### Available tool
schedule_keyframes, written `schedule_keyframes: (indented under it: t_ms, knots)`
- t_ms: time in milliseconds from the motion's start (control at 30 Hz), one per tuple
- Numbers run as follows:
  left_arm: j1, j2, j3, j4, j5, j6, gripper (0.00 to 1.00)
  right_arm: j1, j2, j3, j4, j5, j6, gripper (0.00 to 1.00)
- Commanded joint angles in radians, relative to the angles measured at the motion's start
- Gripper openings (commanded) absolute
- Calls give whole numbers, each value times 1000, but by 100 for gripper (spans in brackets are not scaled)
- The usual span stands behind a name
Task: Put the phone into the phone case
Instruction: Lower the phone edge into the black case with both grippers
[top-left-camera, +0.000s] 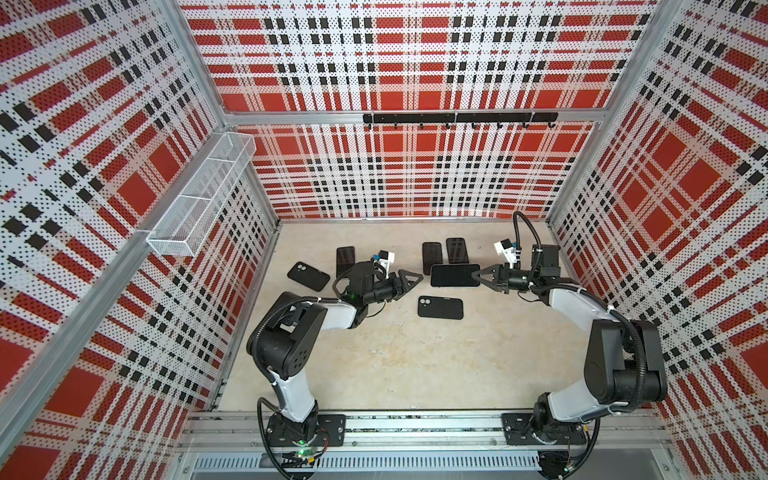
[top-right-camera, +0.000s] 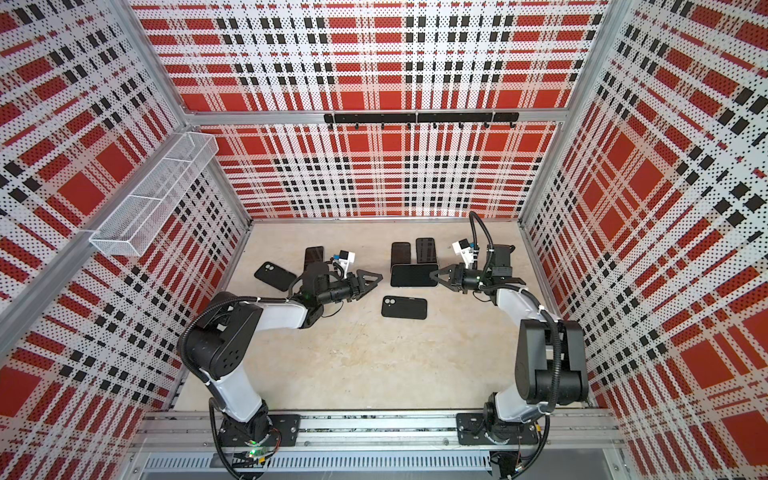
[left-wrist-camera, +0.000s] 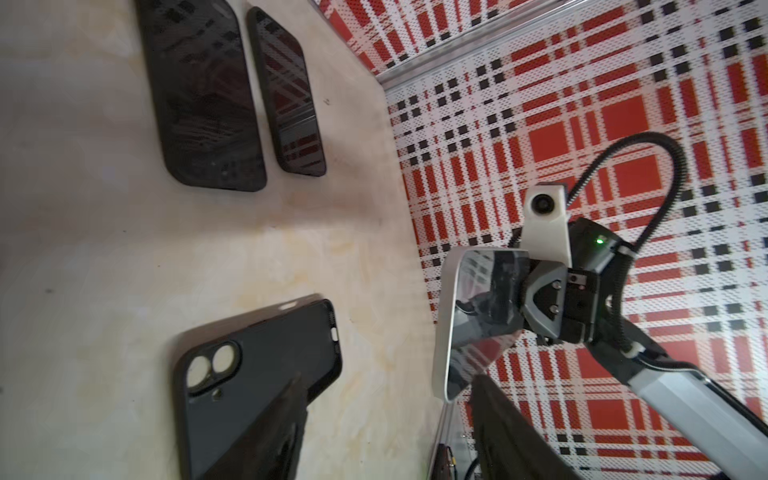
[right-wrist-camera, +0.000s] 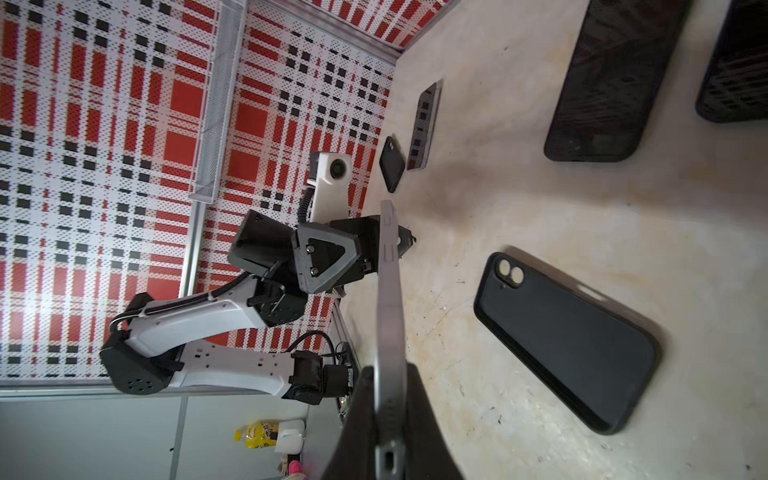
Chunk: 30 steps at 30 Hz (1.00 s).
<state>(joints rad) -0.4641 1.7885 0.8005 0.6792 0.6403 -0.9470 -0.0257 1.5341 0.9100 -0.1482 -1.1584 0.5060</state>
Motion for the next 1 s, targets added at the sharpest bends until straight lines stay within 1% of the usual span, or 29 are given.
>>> schedule_keyframes:
  t_ms: [0, 133, 233, 300, 467, 633, 800, 967]
  knots:
    - [-26, 12, 28, -186, -74, 113, 63, 0, -20, -26, -54, 54, -65, 0]
    - [-50, 46, 56, -244, -113, 142, 59, 0, 8, -50, -48, 84, -81, 0]
    - [-57, 66, 72, -275, -131, 155, 48, 1, 35, -54, -38, 95, -85, 0]
    - [-55, 79, 76, -281, -132, 157, 43, 9, 58, -56, -18, 95, -73, 0]
    - [-62, 95, 89, -324, -156, 180, 41, 53, 109, -63, -13, 103, -81, 0]
    - [-68, 109, 96, -326, -152, 180, 41, 59, 146, -98, 37, 114, -60, 0]
    - [-74, 124, 107, -342, -157, 187, 41, 59, 174, -100, 45, 141, -61, 0]
    - [-81, 131, 111, -357, -171, 194, 38, 61, 194, -96, 53, 166, -54, 0]
